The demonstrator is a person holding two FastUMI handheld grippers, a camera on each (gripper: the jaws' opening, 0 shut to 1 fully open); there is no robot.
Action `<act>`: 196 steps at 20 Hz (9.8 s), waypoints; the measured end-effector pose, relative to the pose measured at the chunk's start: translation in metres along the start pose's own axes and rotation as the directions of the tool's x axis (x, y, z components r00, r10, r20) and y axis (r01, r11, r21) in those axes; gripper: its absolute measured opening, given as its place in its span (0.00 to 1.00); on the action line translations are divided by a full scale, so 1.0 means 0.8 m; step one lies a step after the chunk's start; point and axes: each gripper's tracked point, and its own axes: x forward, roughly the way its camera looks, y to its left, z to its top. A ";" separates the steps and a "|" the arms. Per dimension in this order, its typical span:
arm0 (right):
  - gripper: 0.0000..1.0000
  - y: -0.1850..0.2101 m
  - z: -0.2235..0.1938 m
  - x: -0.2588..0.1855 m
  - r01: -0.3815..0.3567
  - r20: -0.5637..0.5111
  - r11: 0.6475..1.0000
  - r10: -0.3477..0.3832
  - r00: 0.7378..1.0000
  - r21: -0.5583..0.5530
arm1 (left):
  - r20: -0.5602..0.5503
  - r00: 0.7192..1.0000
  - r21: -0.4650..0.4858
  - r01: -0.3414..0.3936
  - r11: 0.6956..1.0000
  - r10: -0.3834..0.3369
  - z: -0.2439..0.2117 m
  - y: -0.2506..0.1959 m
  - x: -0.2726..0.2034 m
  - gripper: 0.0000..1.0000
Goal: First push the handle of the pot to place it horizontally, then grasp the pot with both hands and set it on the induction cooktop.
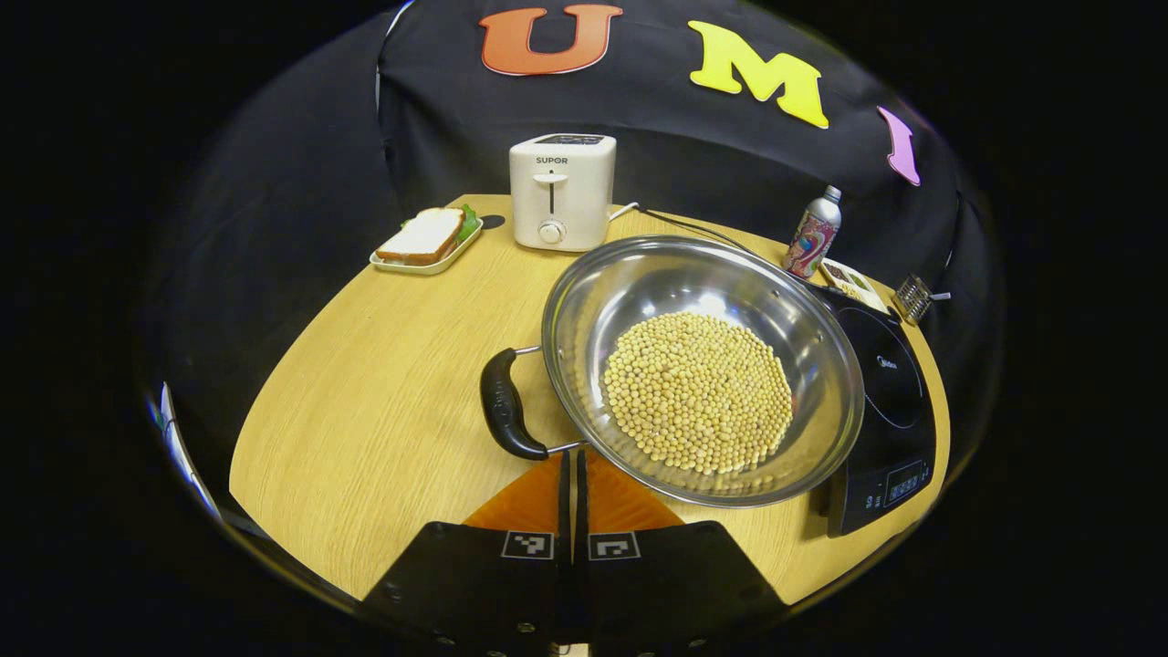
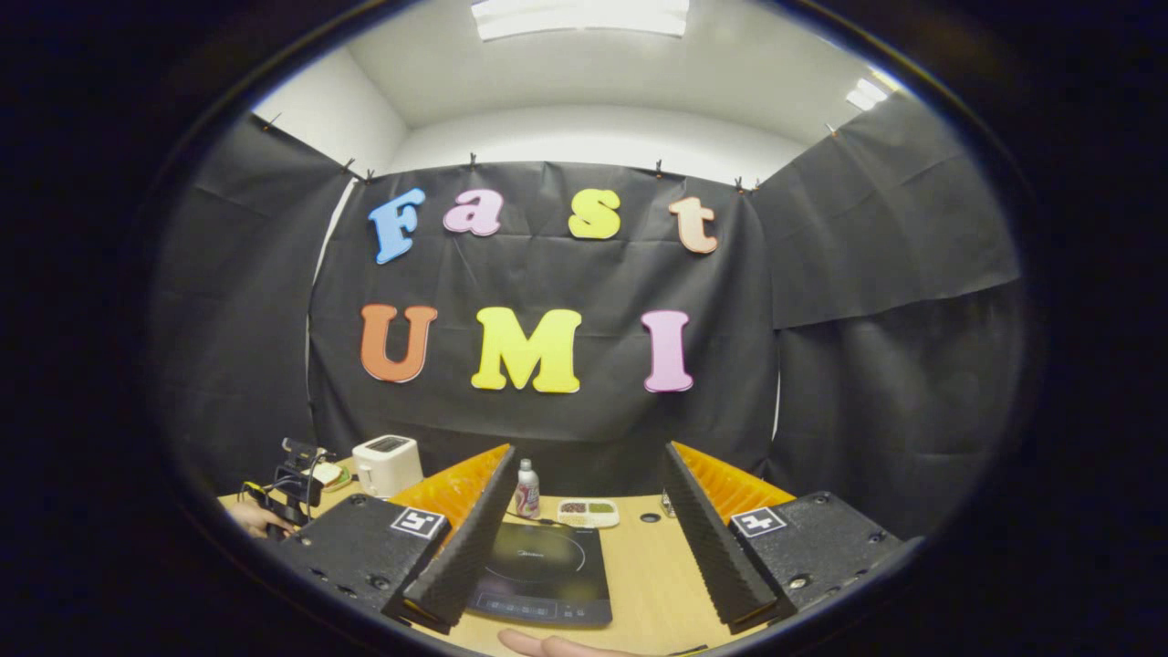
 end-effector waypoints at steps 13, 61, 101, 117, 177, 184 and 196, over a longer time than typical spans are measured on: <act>0.96 0.015 -0.033 0.056 -0.014 -0.028 0.998 0.016 0.999 0.060 | -0.020 0.999 -0.019 -0.044 0.999 0.043 0.053 0.034 0.035 0.00; 0.99 0.267 -0.469 0.293 -0.141 -0.687 0.990 0.120 0.717 0.025 | 0.041 0.999 0.087 -0.010 0.996 0.006 0.101 0.045 0.107 0.84; 0.53 0.177 -0.245 0.264 -0.237 -0.623 0.957 0.289 0.727 0.167 | 0.136 0.985 0.152 0.084 0.985 -0.105 0.191 -0.067 -0.077 0.70; 0.55 -0.016 -0.236 0.280 -0.132 -0.635 0.980 0.195 0.747 0.146 | 0.120 0.971 0.229 0.175 0.958 -0.206 0.193 -0.260 -0.071 0.60; 0.90 -0.071 -0.300 0.158 -0.089 -0.338 0.993 0.110 0.935 0.077 | 0.523 0.825 0.124 0.176 0.977 -0.215 0.069 -0.213 -0.134 0.96; 0.95 -0.068 -0.238 0.082 -0.091 -0.220 0.994 0.101 0.970 0.052 | 0.609 0.773 0.119 0.131 0.984 -0.177 0.052 -0.190 -0.220 0.95; 0.94 -0.089 -0.075 -0.033 -0.031 -0.010 0.999 0.032 0.999 0.023 | 0.731 0.664 0.156 0.062 0.986 -0.158 0.076 -0.169 -0.392 0.95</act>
